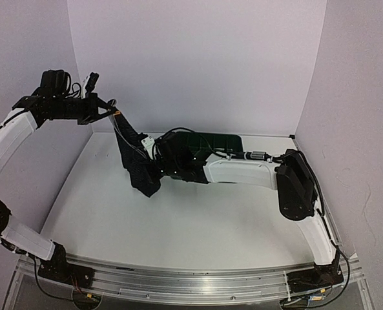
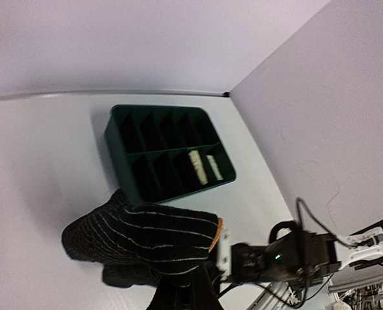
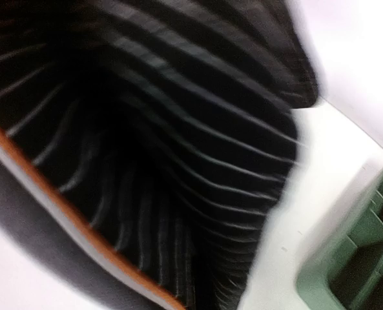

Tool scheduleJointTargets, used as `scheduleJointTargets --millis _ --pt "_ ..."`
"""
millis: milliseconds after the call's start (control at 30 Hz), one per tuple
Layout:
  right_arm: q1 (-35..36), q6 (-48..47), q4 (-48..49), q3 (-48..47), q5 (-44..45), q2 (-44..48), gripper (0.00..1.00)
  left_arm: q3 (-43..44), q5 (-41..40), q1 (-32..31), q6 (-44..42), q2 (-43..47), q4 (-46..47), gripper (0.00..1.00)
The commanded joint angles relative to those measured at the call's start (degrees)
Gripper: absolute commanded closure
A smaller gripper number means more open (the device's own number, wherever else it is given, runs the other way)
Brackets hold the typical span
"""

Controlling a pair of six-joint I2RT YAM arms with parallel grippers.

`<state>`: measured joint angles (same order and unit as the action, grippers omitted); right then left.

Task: Roll the underwear
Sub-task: Place the underwear at the center of the board.

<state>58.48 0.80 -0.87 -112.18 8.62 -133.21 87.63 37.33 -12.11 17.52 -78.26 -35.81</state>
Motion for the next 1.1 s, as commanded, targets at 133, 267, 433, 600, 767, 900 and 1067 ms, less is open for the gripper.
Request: scheduleJointTargets --millis 133,267,433,600,767,900,1067 --pt "-6.1 -15.4 -23.4 -29.4 1.5 -4.5 1.00 7.0 -3.1 12.2 -5.7 -4.2 -2.9 1.00" --pt "-6.1 -20.8 -24.3 -31.5 3.3 -3.3 1.00 12.5 -1.3 15.2 -6.9 -6.3 -5.5 1.00" --pt "-4.3 -26.0 -24.2 -16.7 3.8 1.6 1.00 -3.5 -0.2 15.2 -11.9 -0.8 -10.0 1.00" --pt "3.1 -33.8 -24.2 -2.7 8.0 3.1 1.00 -20.8 -3.4 15.2 -28.8 2.7 -18.0 1.00" --pt "10.4 -34.1 -22.5 11.1 8.8 7.5 1.00 -22.2 -6.0 15.2 -48.2 1.1 -30.5 0.99" --pt "14.6 -34.3 -22.2 17.0 10.1 8.6 1.00 -33.0 -8.9 15.2 -61.6 -2.7 -40.2 0.80" --pt "18.4 -33.9 -22.2 20.7 10.8 9.0 1.00 -37.4 -6.3 15.6 -80.5 5.0 -46.2 0.47"
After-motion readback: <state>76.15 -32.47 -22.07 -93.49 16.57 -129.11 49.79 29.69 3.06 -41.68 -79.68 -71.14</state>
